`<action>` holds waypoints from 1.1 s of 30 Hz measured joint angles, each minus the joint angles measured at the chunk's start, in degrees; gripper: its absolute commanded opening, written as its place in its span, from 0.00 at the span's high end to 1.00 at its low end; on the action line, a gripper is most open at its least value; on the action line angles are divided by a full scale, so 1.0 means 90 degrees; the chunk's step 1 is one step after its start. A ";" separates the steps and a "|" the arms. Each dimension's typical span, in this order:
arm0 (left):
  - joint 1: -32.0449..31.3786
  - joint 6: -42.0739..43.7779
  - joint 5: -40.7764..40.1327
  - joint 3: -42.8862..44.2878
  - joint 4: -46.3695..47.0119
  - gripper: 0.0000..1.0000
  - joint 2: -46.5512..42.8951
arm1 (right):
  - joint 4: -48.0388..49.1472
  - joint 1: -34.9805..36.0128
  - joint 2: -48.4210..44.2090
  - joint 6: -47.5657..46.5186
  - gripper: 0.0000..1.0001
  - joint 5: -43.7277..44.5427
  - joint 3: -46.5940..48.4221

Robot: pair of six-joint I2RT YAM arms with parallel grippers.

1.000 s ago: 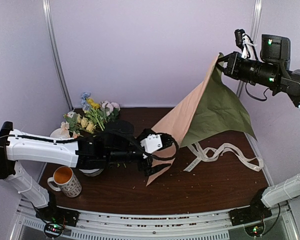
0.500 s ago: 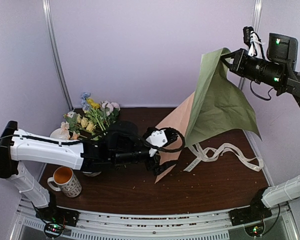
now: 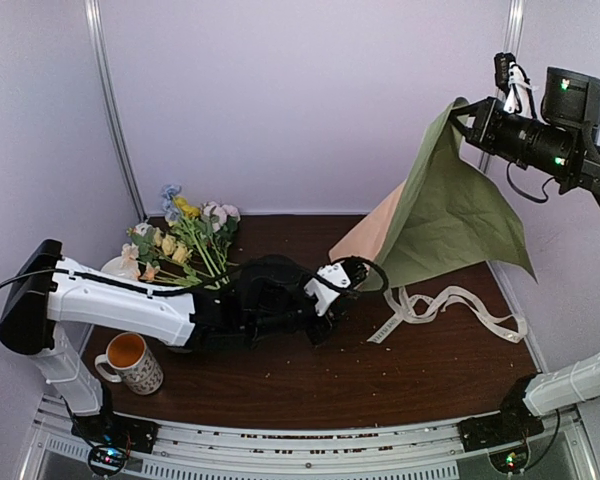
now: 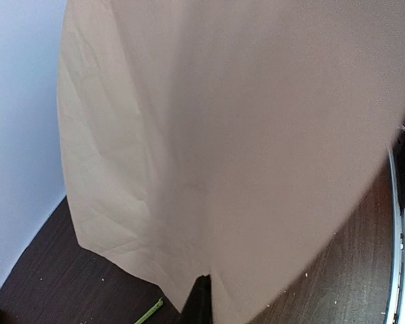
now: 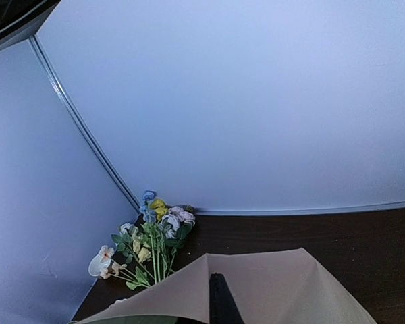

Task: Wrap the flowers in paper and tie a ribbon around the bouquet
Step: Unfold the folded wrapping paper at the center of the board.

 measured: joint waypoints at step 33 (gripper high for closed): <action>-0.0041 0.0639 0.1477 0.2569 -0.5916 1.00 -0.3150 | -0.2824 -0.0034 -0.0342 -0.1613 1.00 -0.1785 0.2176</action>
